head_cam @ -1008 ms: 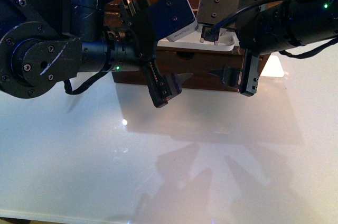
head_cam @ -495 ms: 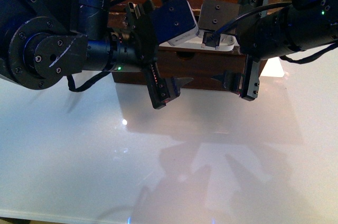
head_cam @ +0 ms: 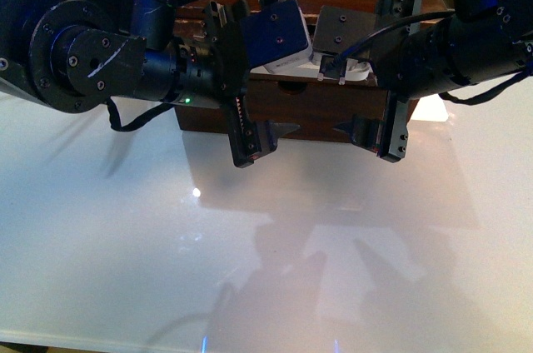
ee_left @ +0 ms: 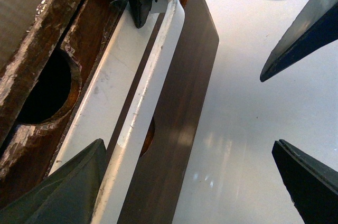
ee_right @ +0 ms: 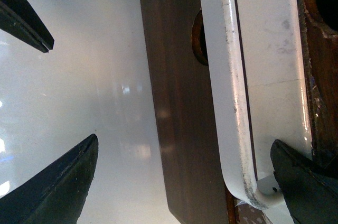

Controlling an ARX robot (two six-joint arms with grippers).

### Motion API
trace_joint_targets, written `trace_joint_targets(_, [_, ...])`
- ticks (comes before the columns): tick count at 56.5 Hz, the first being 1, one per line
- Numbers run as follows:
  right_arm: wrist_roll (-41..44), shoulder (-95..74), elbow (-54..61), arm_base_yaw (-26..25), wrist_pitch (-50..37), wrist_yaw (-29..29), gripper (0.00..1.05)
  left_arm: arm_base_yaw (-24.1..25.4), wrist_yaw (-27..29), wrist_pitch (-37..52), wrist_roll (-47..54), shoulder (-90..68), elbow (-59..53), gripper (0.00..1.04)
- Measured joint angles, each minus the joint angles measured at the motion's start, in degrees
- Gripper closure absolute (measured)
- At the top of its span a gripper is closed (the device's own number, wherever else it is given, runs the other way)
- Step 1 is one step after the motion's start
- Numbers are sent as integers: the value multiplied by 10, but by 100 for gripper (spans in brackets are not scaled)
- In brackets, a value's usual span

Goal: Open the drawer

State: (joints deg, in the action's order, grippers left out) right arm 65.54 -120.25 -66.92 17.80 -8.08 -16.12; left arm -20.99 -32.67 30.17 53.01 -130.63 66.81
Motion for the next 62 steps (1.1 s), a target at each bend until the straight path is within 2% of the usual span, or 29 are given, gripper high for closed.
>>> trace_joint_targets(21, [19,-8,-16,3,17,-15,9,7,7,-83,63,-10,43,8])
trace_joint_targets(62, [57,-19,-35,15,86,-32,9,19,-17,-117,119,-5,45,8])
